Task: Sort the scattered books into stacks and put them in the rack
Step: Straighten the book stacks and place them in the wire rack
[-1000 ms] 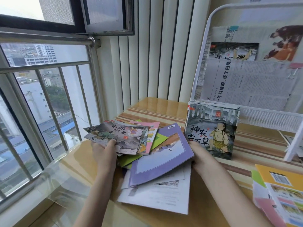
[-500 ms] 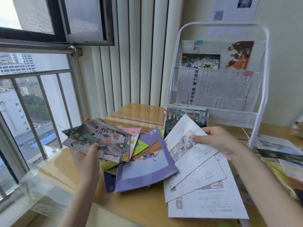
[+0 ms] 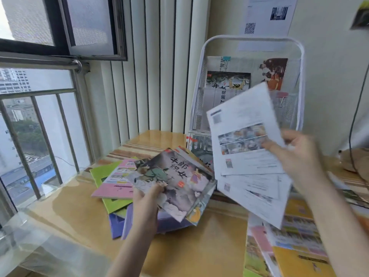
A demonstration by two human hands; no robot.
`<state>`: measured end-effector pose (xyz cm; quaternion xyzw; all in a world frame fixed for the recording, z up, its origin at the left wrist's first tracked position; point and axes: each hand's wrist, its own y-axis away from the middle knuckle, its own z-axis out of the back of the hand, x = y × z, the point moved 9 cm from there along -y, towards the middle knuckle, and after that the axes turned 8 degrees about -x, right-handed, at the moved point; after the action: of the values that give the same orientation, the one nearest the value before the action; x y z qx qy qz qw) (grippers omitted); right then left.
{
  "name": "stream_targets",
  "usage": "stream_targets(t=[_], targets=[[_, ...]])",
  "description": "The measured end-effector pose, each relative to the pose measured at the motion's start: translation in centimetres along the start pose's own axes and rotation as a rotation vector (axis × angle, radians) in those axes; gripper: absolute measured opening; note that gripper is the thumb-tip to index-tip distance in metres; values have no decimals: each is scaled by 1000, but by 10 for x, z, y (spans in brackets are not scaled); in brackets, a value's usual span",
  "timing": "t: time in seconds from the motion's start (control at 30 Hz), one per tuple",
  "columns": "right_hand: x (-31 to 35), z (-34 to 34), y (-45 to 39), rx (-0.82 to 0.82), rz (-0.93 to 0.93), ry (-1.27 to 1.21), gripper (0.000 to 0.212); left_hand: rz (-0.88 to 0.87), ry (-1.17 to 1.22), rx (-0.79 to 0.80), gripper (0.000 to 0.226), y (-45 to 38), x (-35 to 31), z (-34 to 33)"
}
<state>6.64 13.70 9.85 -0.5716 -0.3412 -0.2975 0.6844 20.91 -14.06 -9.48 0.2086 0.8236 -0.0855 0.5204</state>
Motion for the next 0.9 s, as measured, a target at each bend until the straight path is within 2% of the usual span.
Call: stream_targets(t=[0.03,0.07,0.13,0.17,0.23,0.27,0.3,0.37,0.43,0.5,0.53,0.6,0.67,0.8,0.9], targets=[[7,-17,13,3,130,181,8,21,1,-7,48,4,9,-2],[10,-45,33,40,269,375,6,41,13,-27,43,8,15,-4],[0,-120,91,282,471,637,26,78,27,-41,26,11,21,-6],[-15,-150,116,406,473,706,35,92,44,-27,19,13,22,-7],[-41,-186,140,480,468,751,39,125,153,-6,19,16,17,-9],[-52,-198,148,613,336,722,36,122,207,5,24,17,13,-9],[-58,-203,153,613,269,698,39,119,238,21,34,15,11,-8],[-61,-212,163,567,275,619,67,143,245,38,47,15,11,-7],[-67,-213,163,669,247,552,67,192,243,45,57,16,16,-4],[-72,-207,158,674,219,537,76,200,231,37,75,18,17,-4],[-75,-206,159,687,190,511,81,182,203,30,75,19,16,-5],[-79,-200,160,708,139,501,84,183,160,33,54,19,18,-7],[-88,-193,162,699,127,569,84,196,82,15,46,19,21,-8],[-94,-178,165,659,57,617,84,110,-174,-146,55,12,20,9],[-102,-161,159,503,-15,658,75,95,-205,-167,53,13,18,10]])
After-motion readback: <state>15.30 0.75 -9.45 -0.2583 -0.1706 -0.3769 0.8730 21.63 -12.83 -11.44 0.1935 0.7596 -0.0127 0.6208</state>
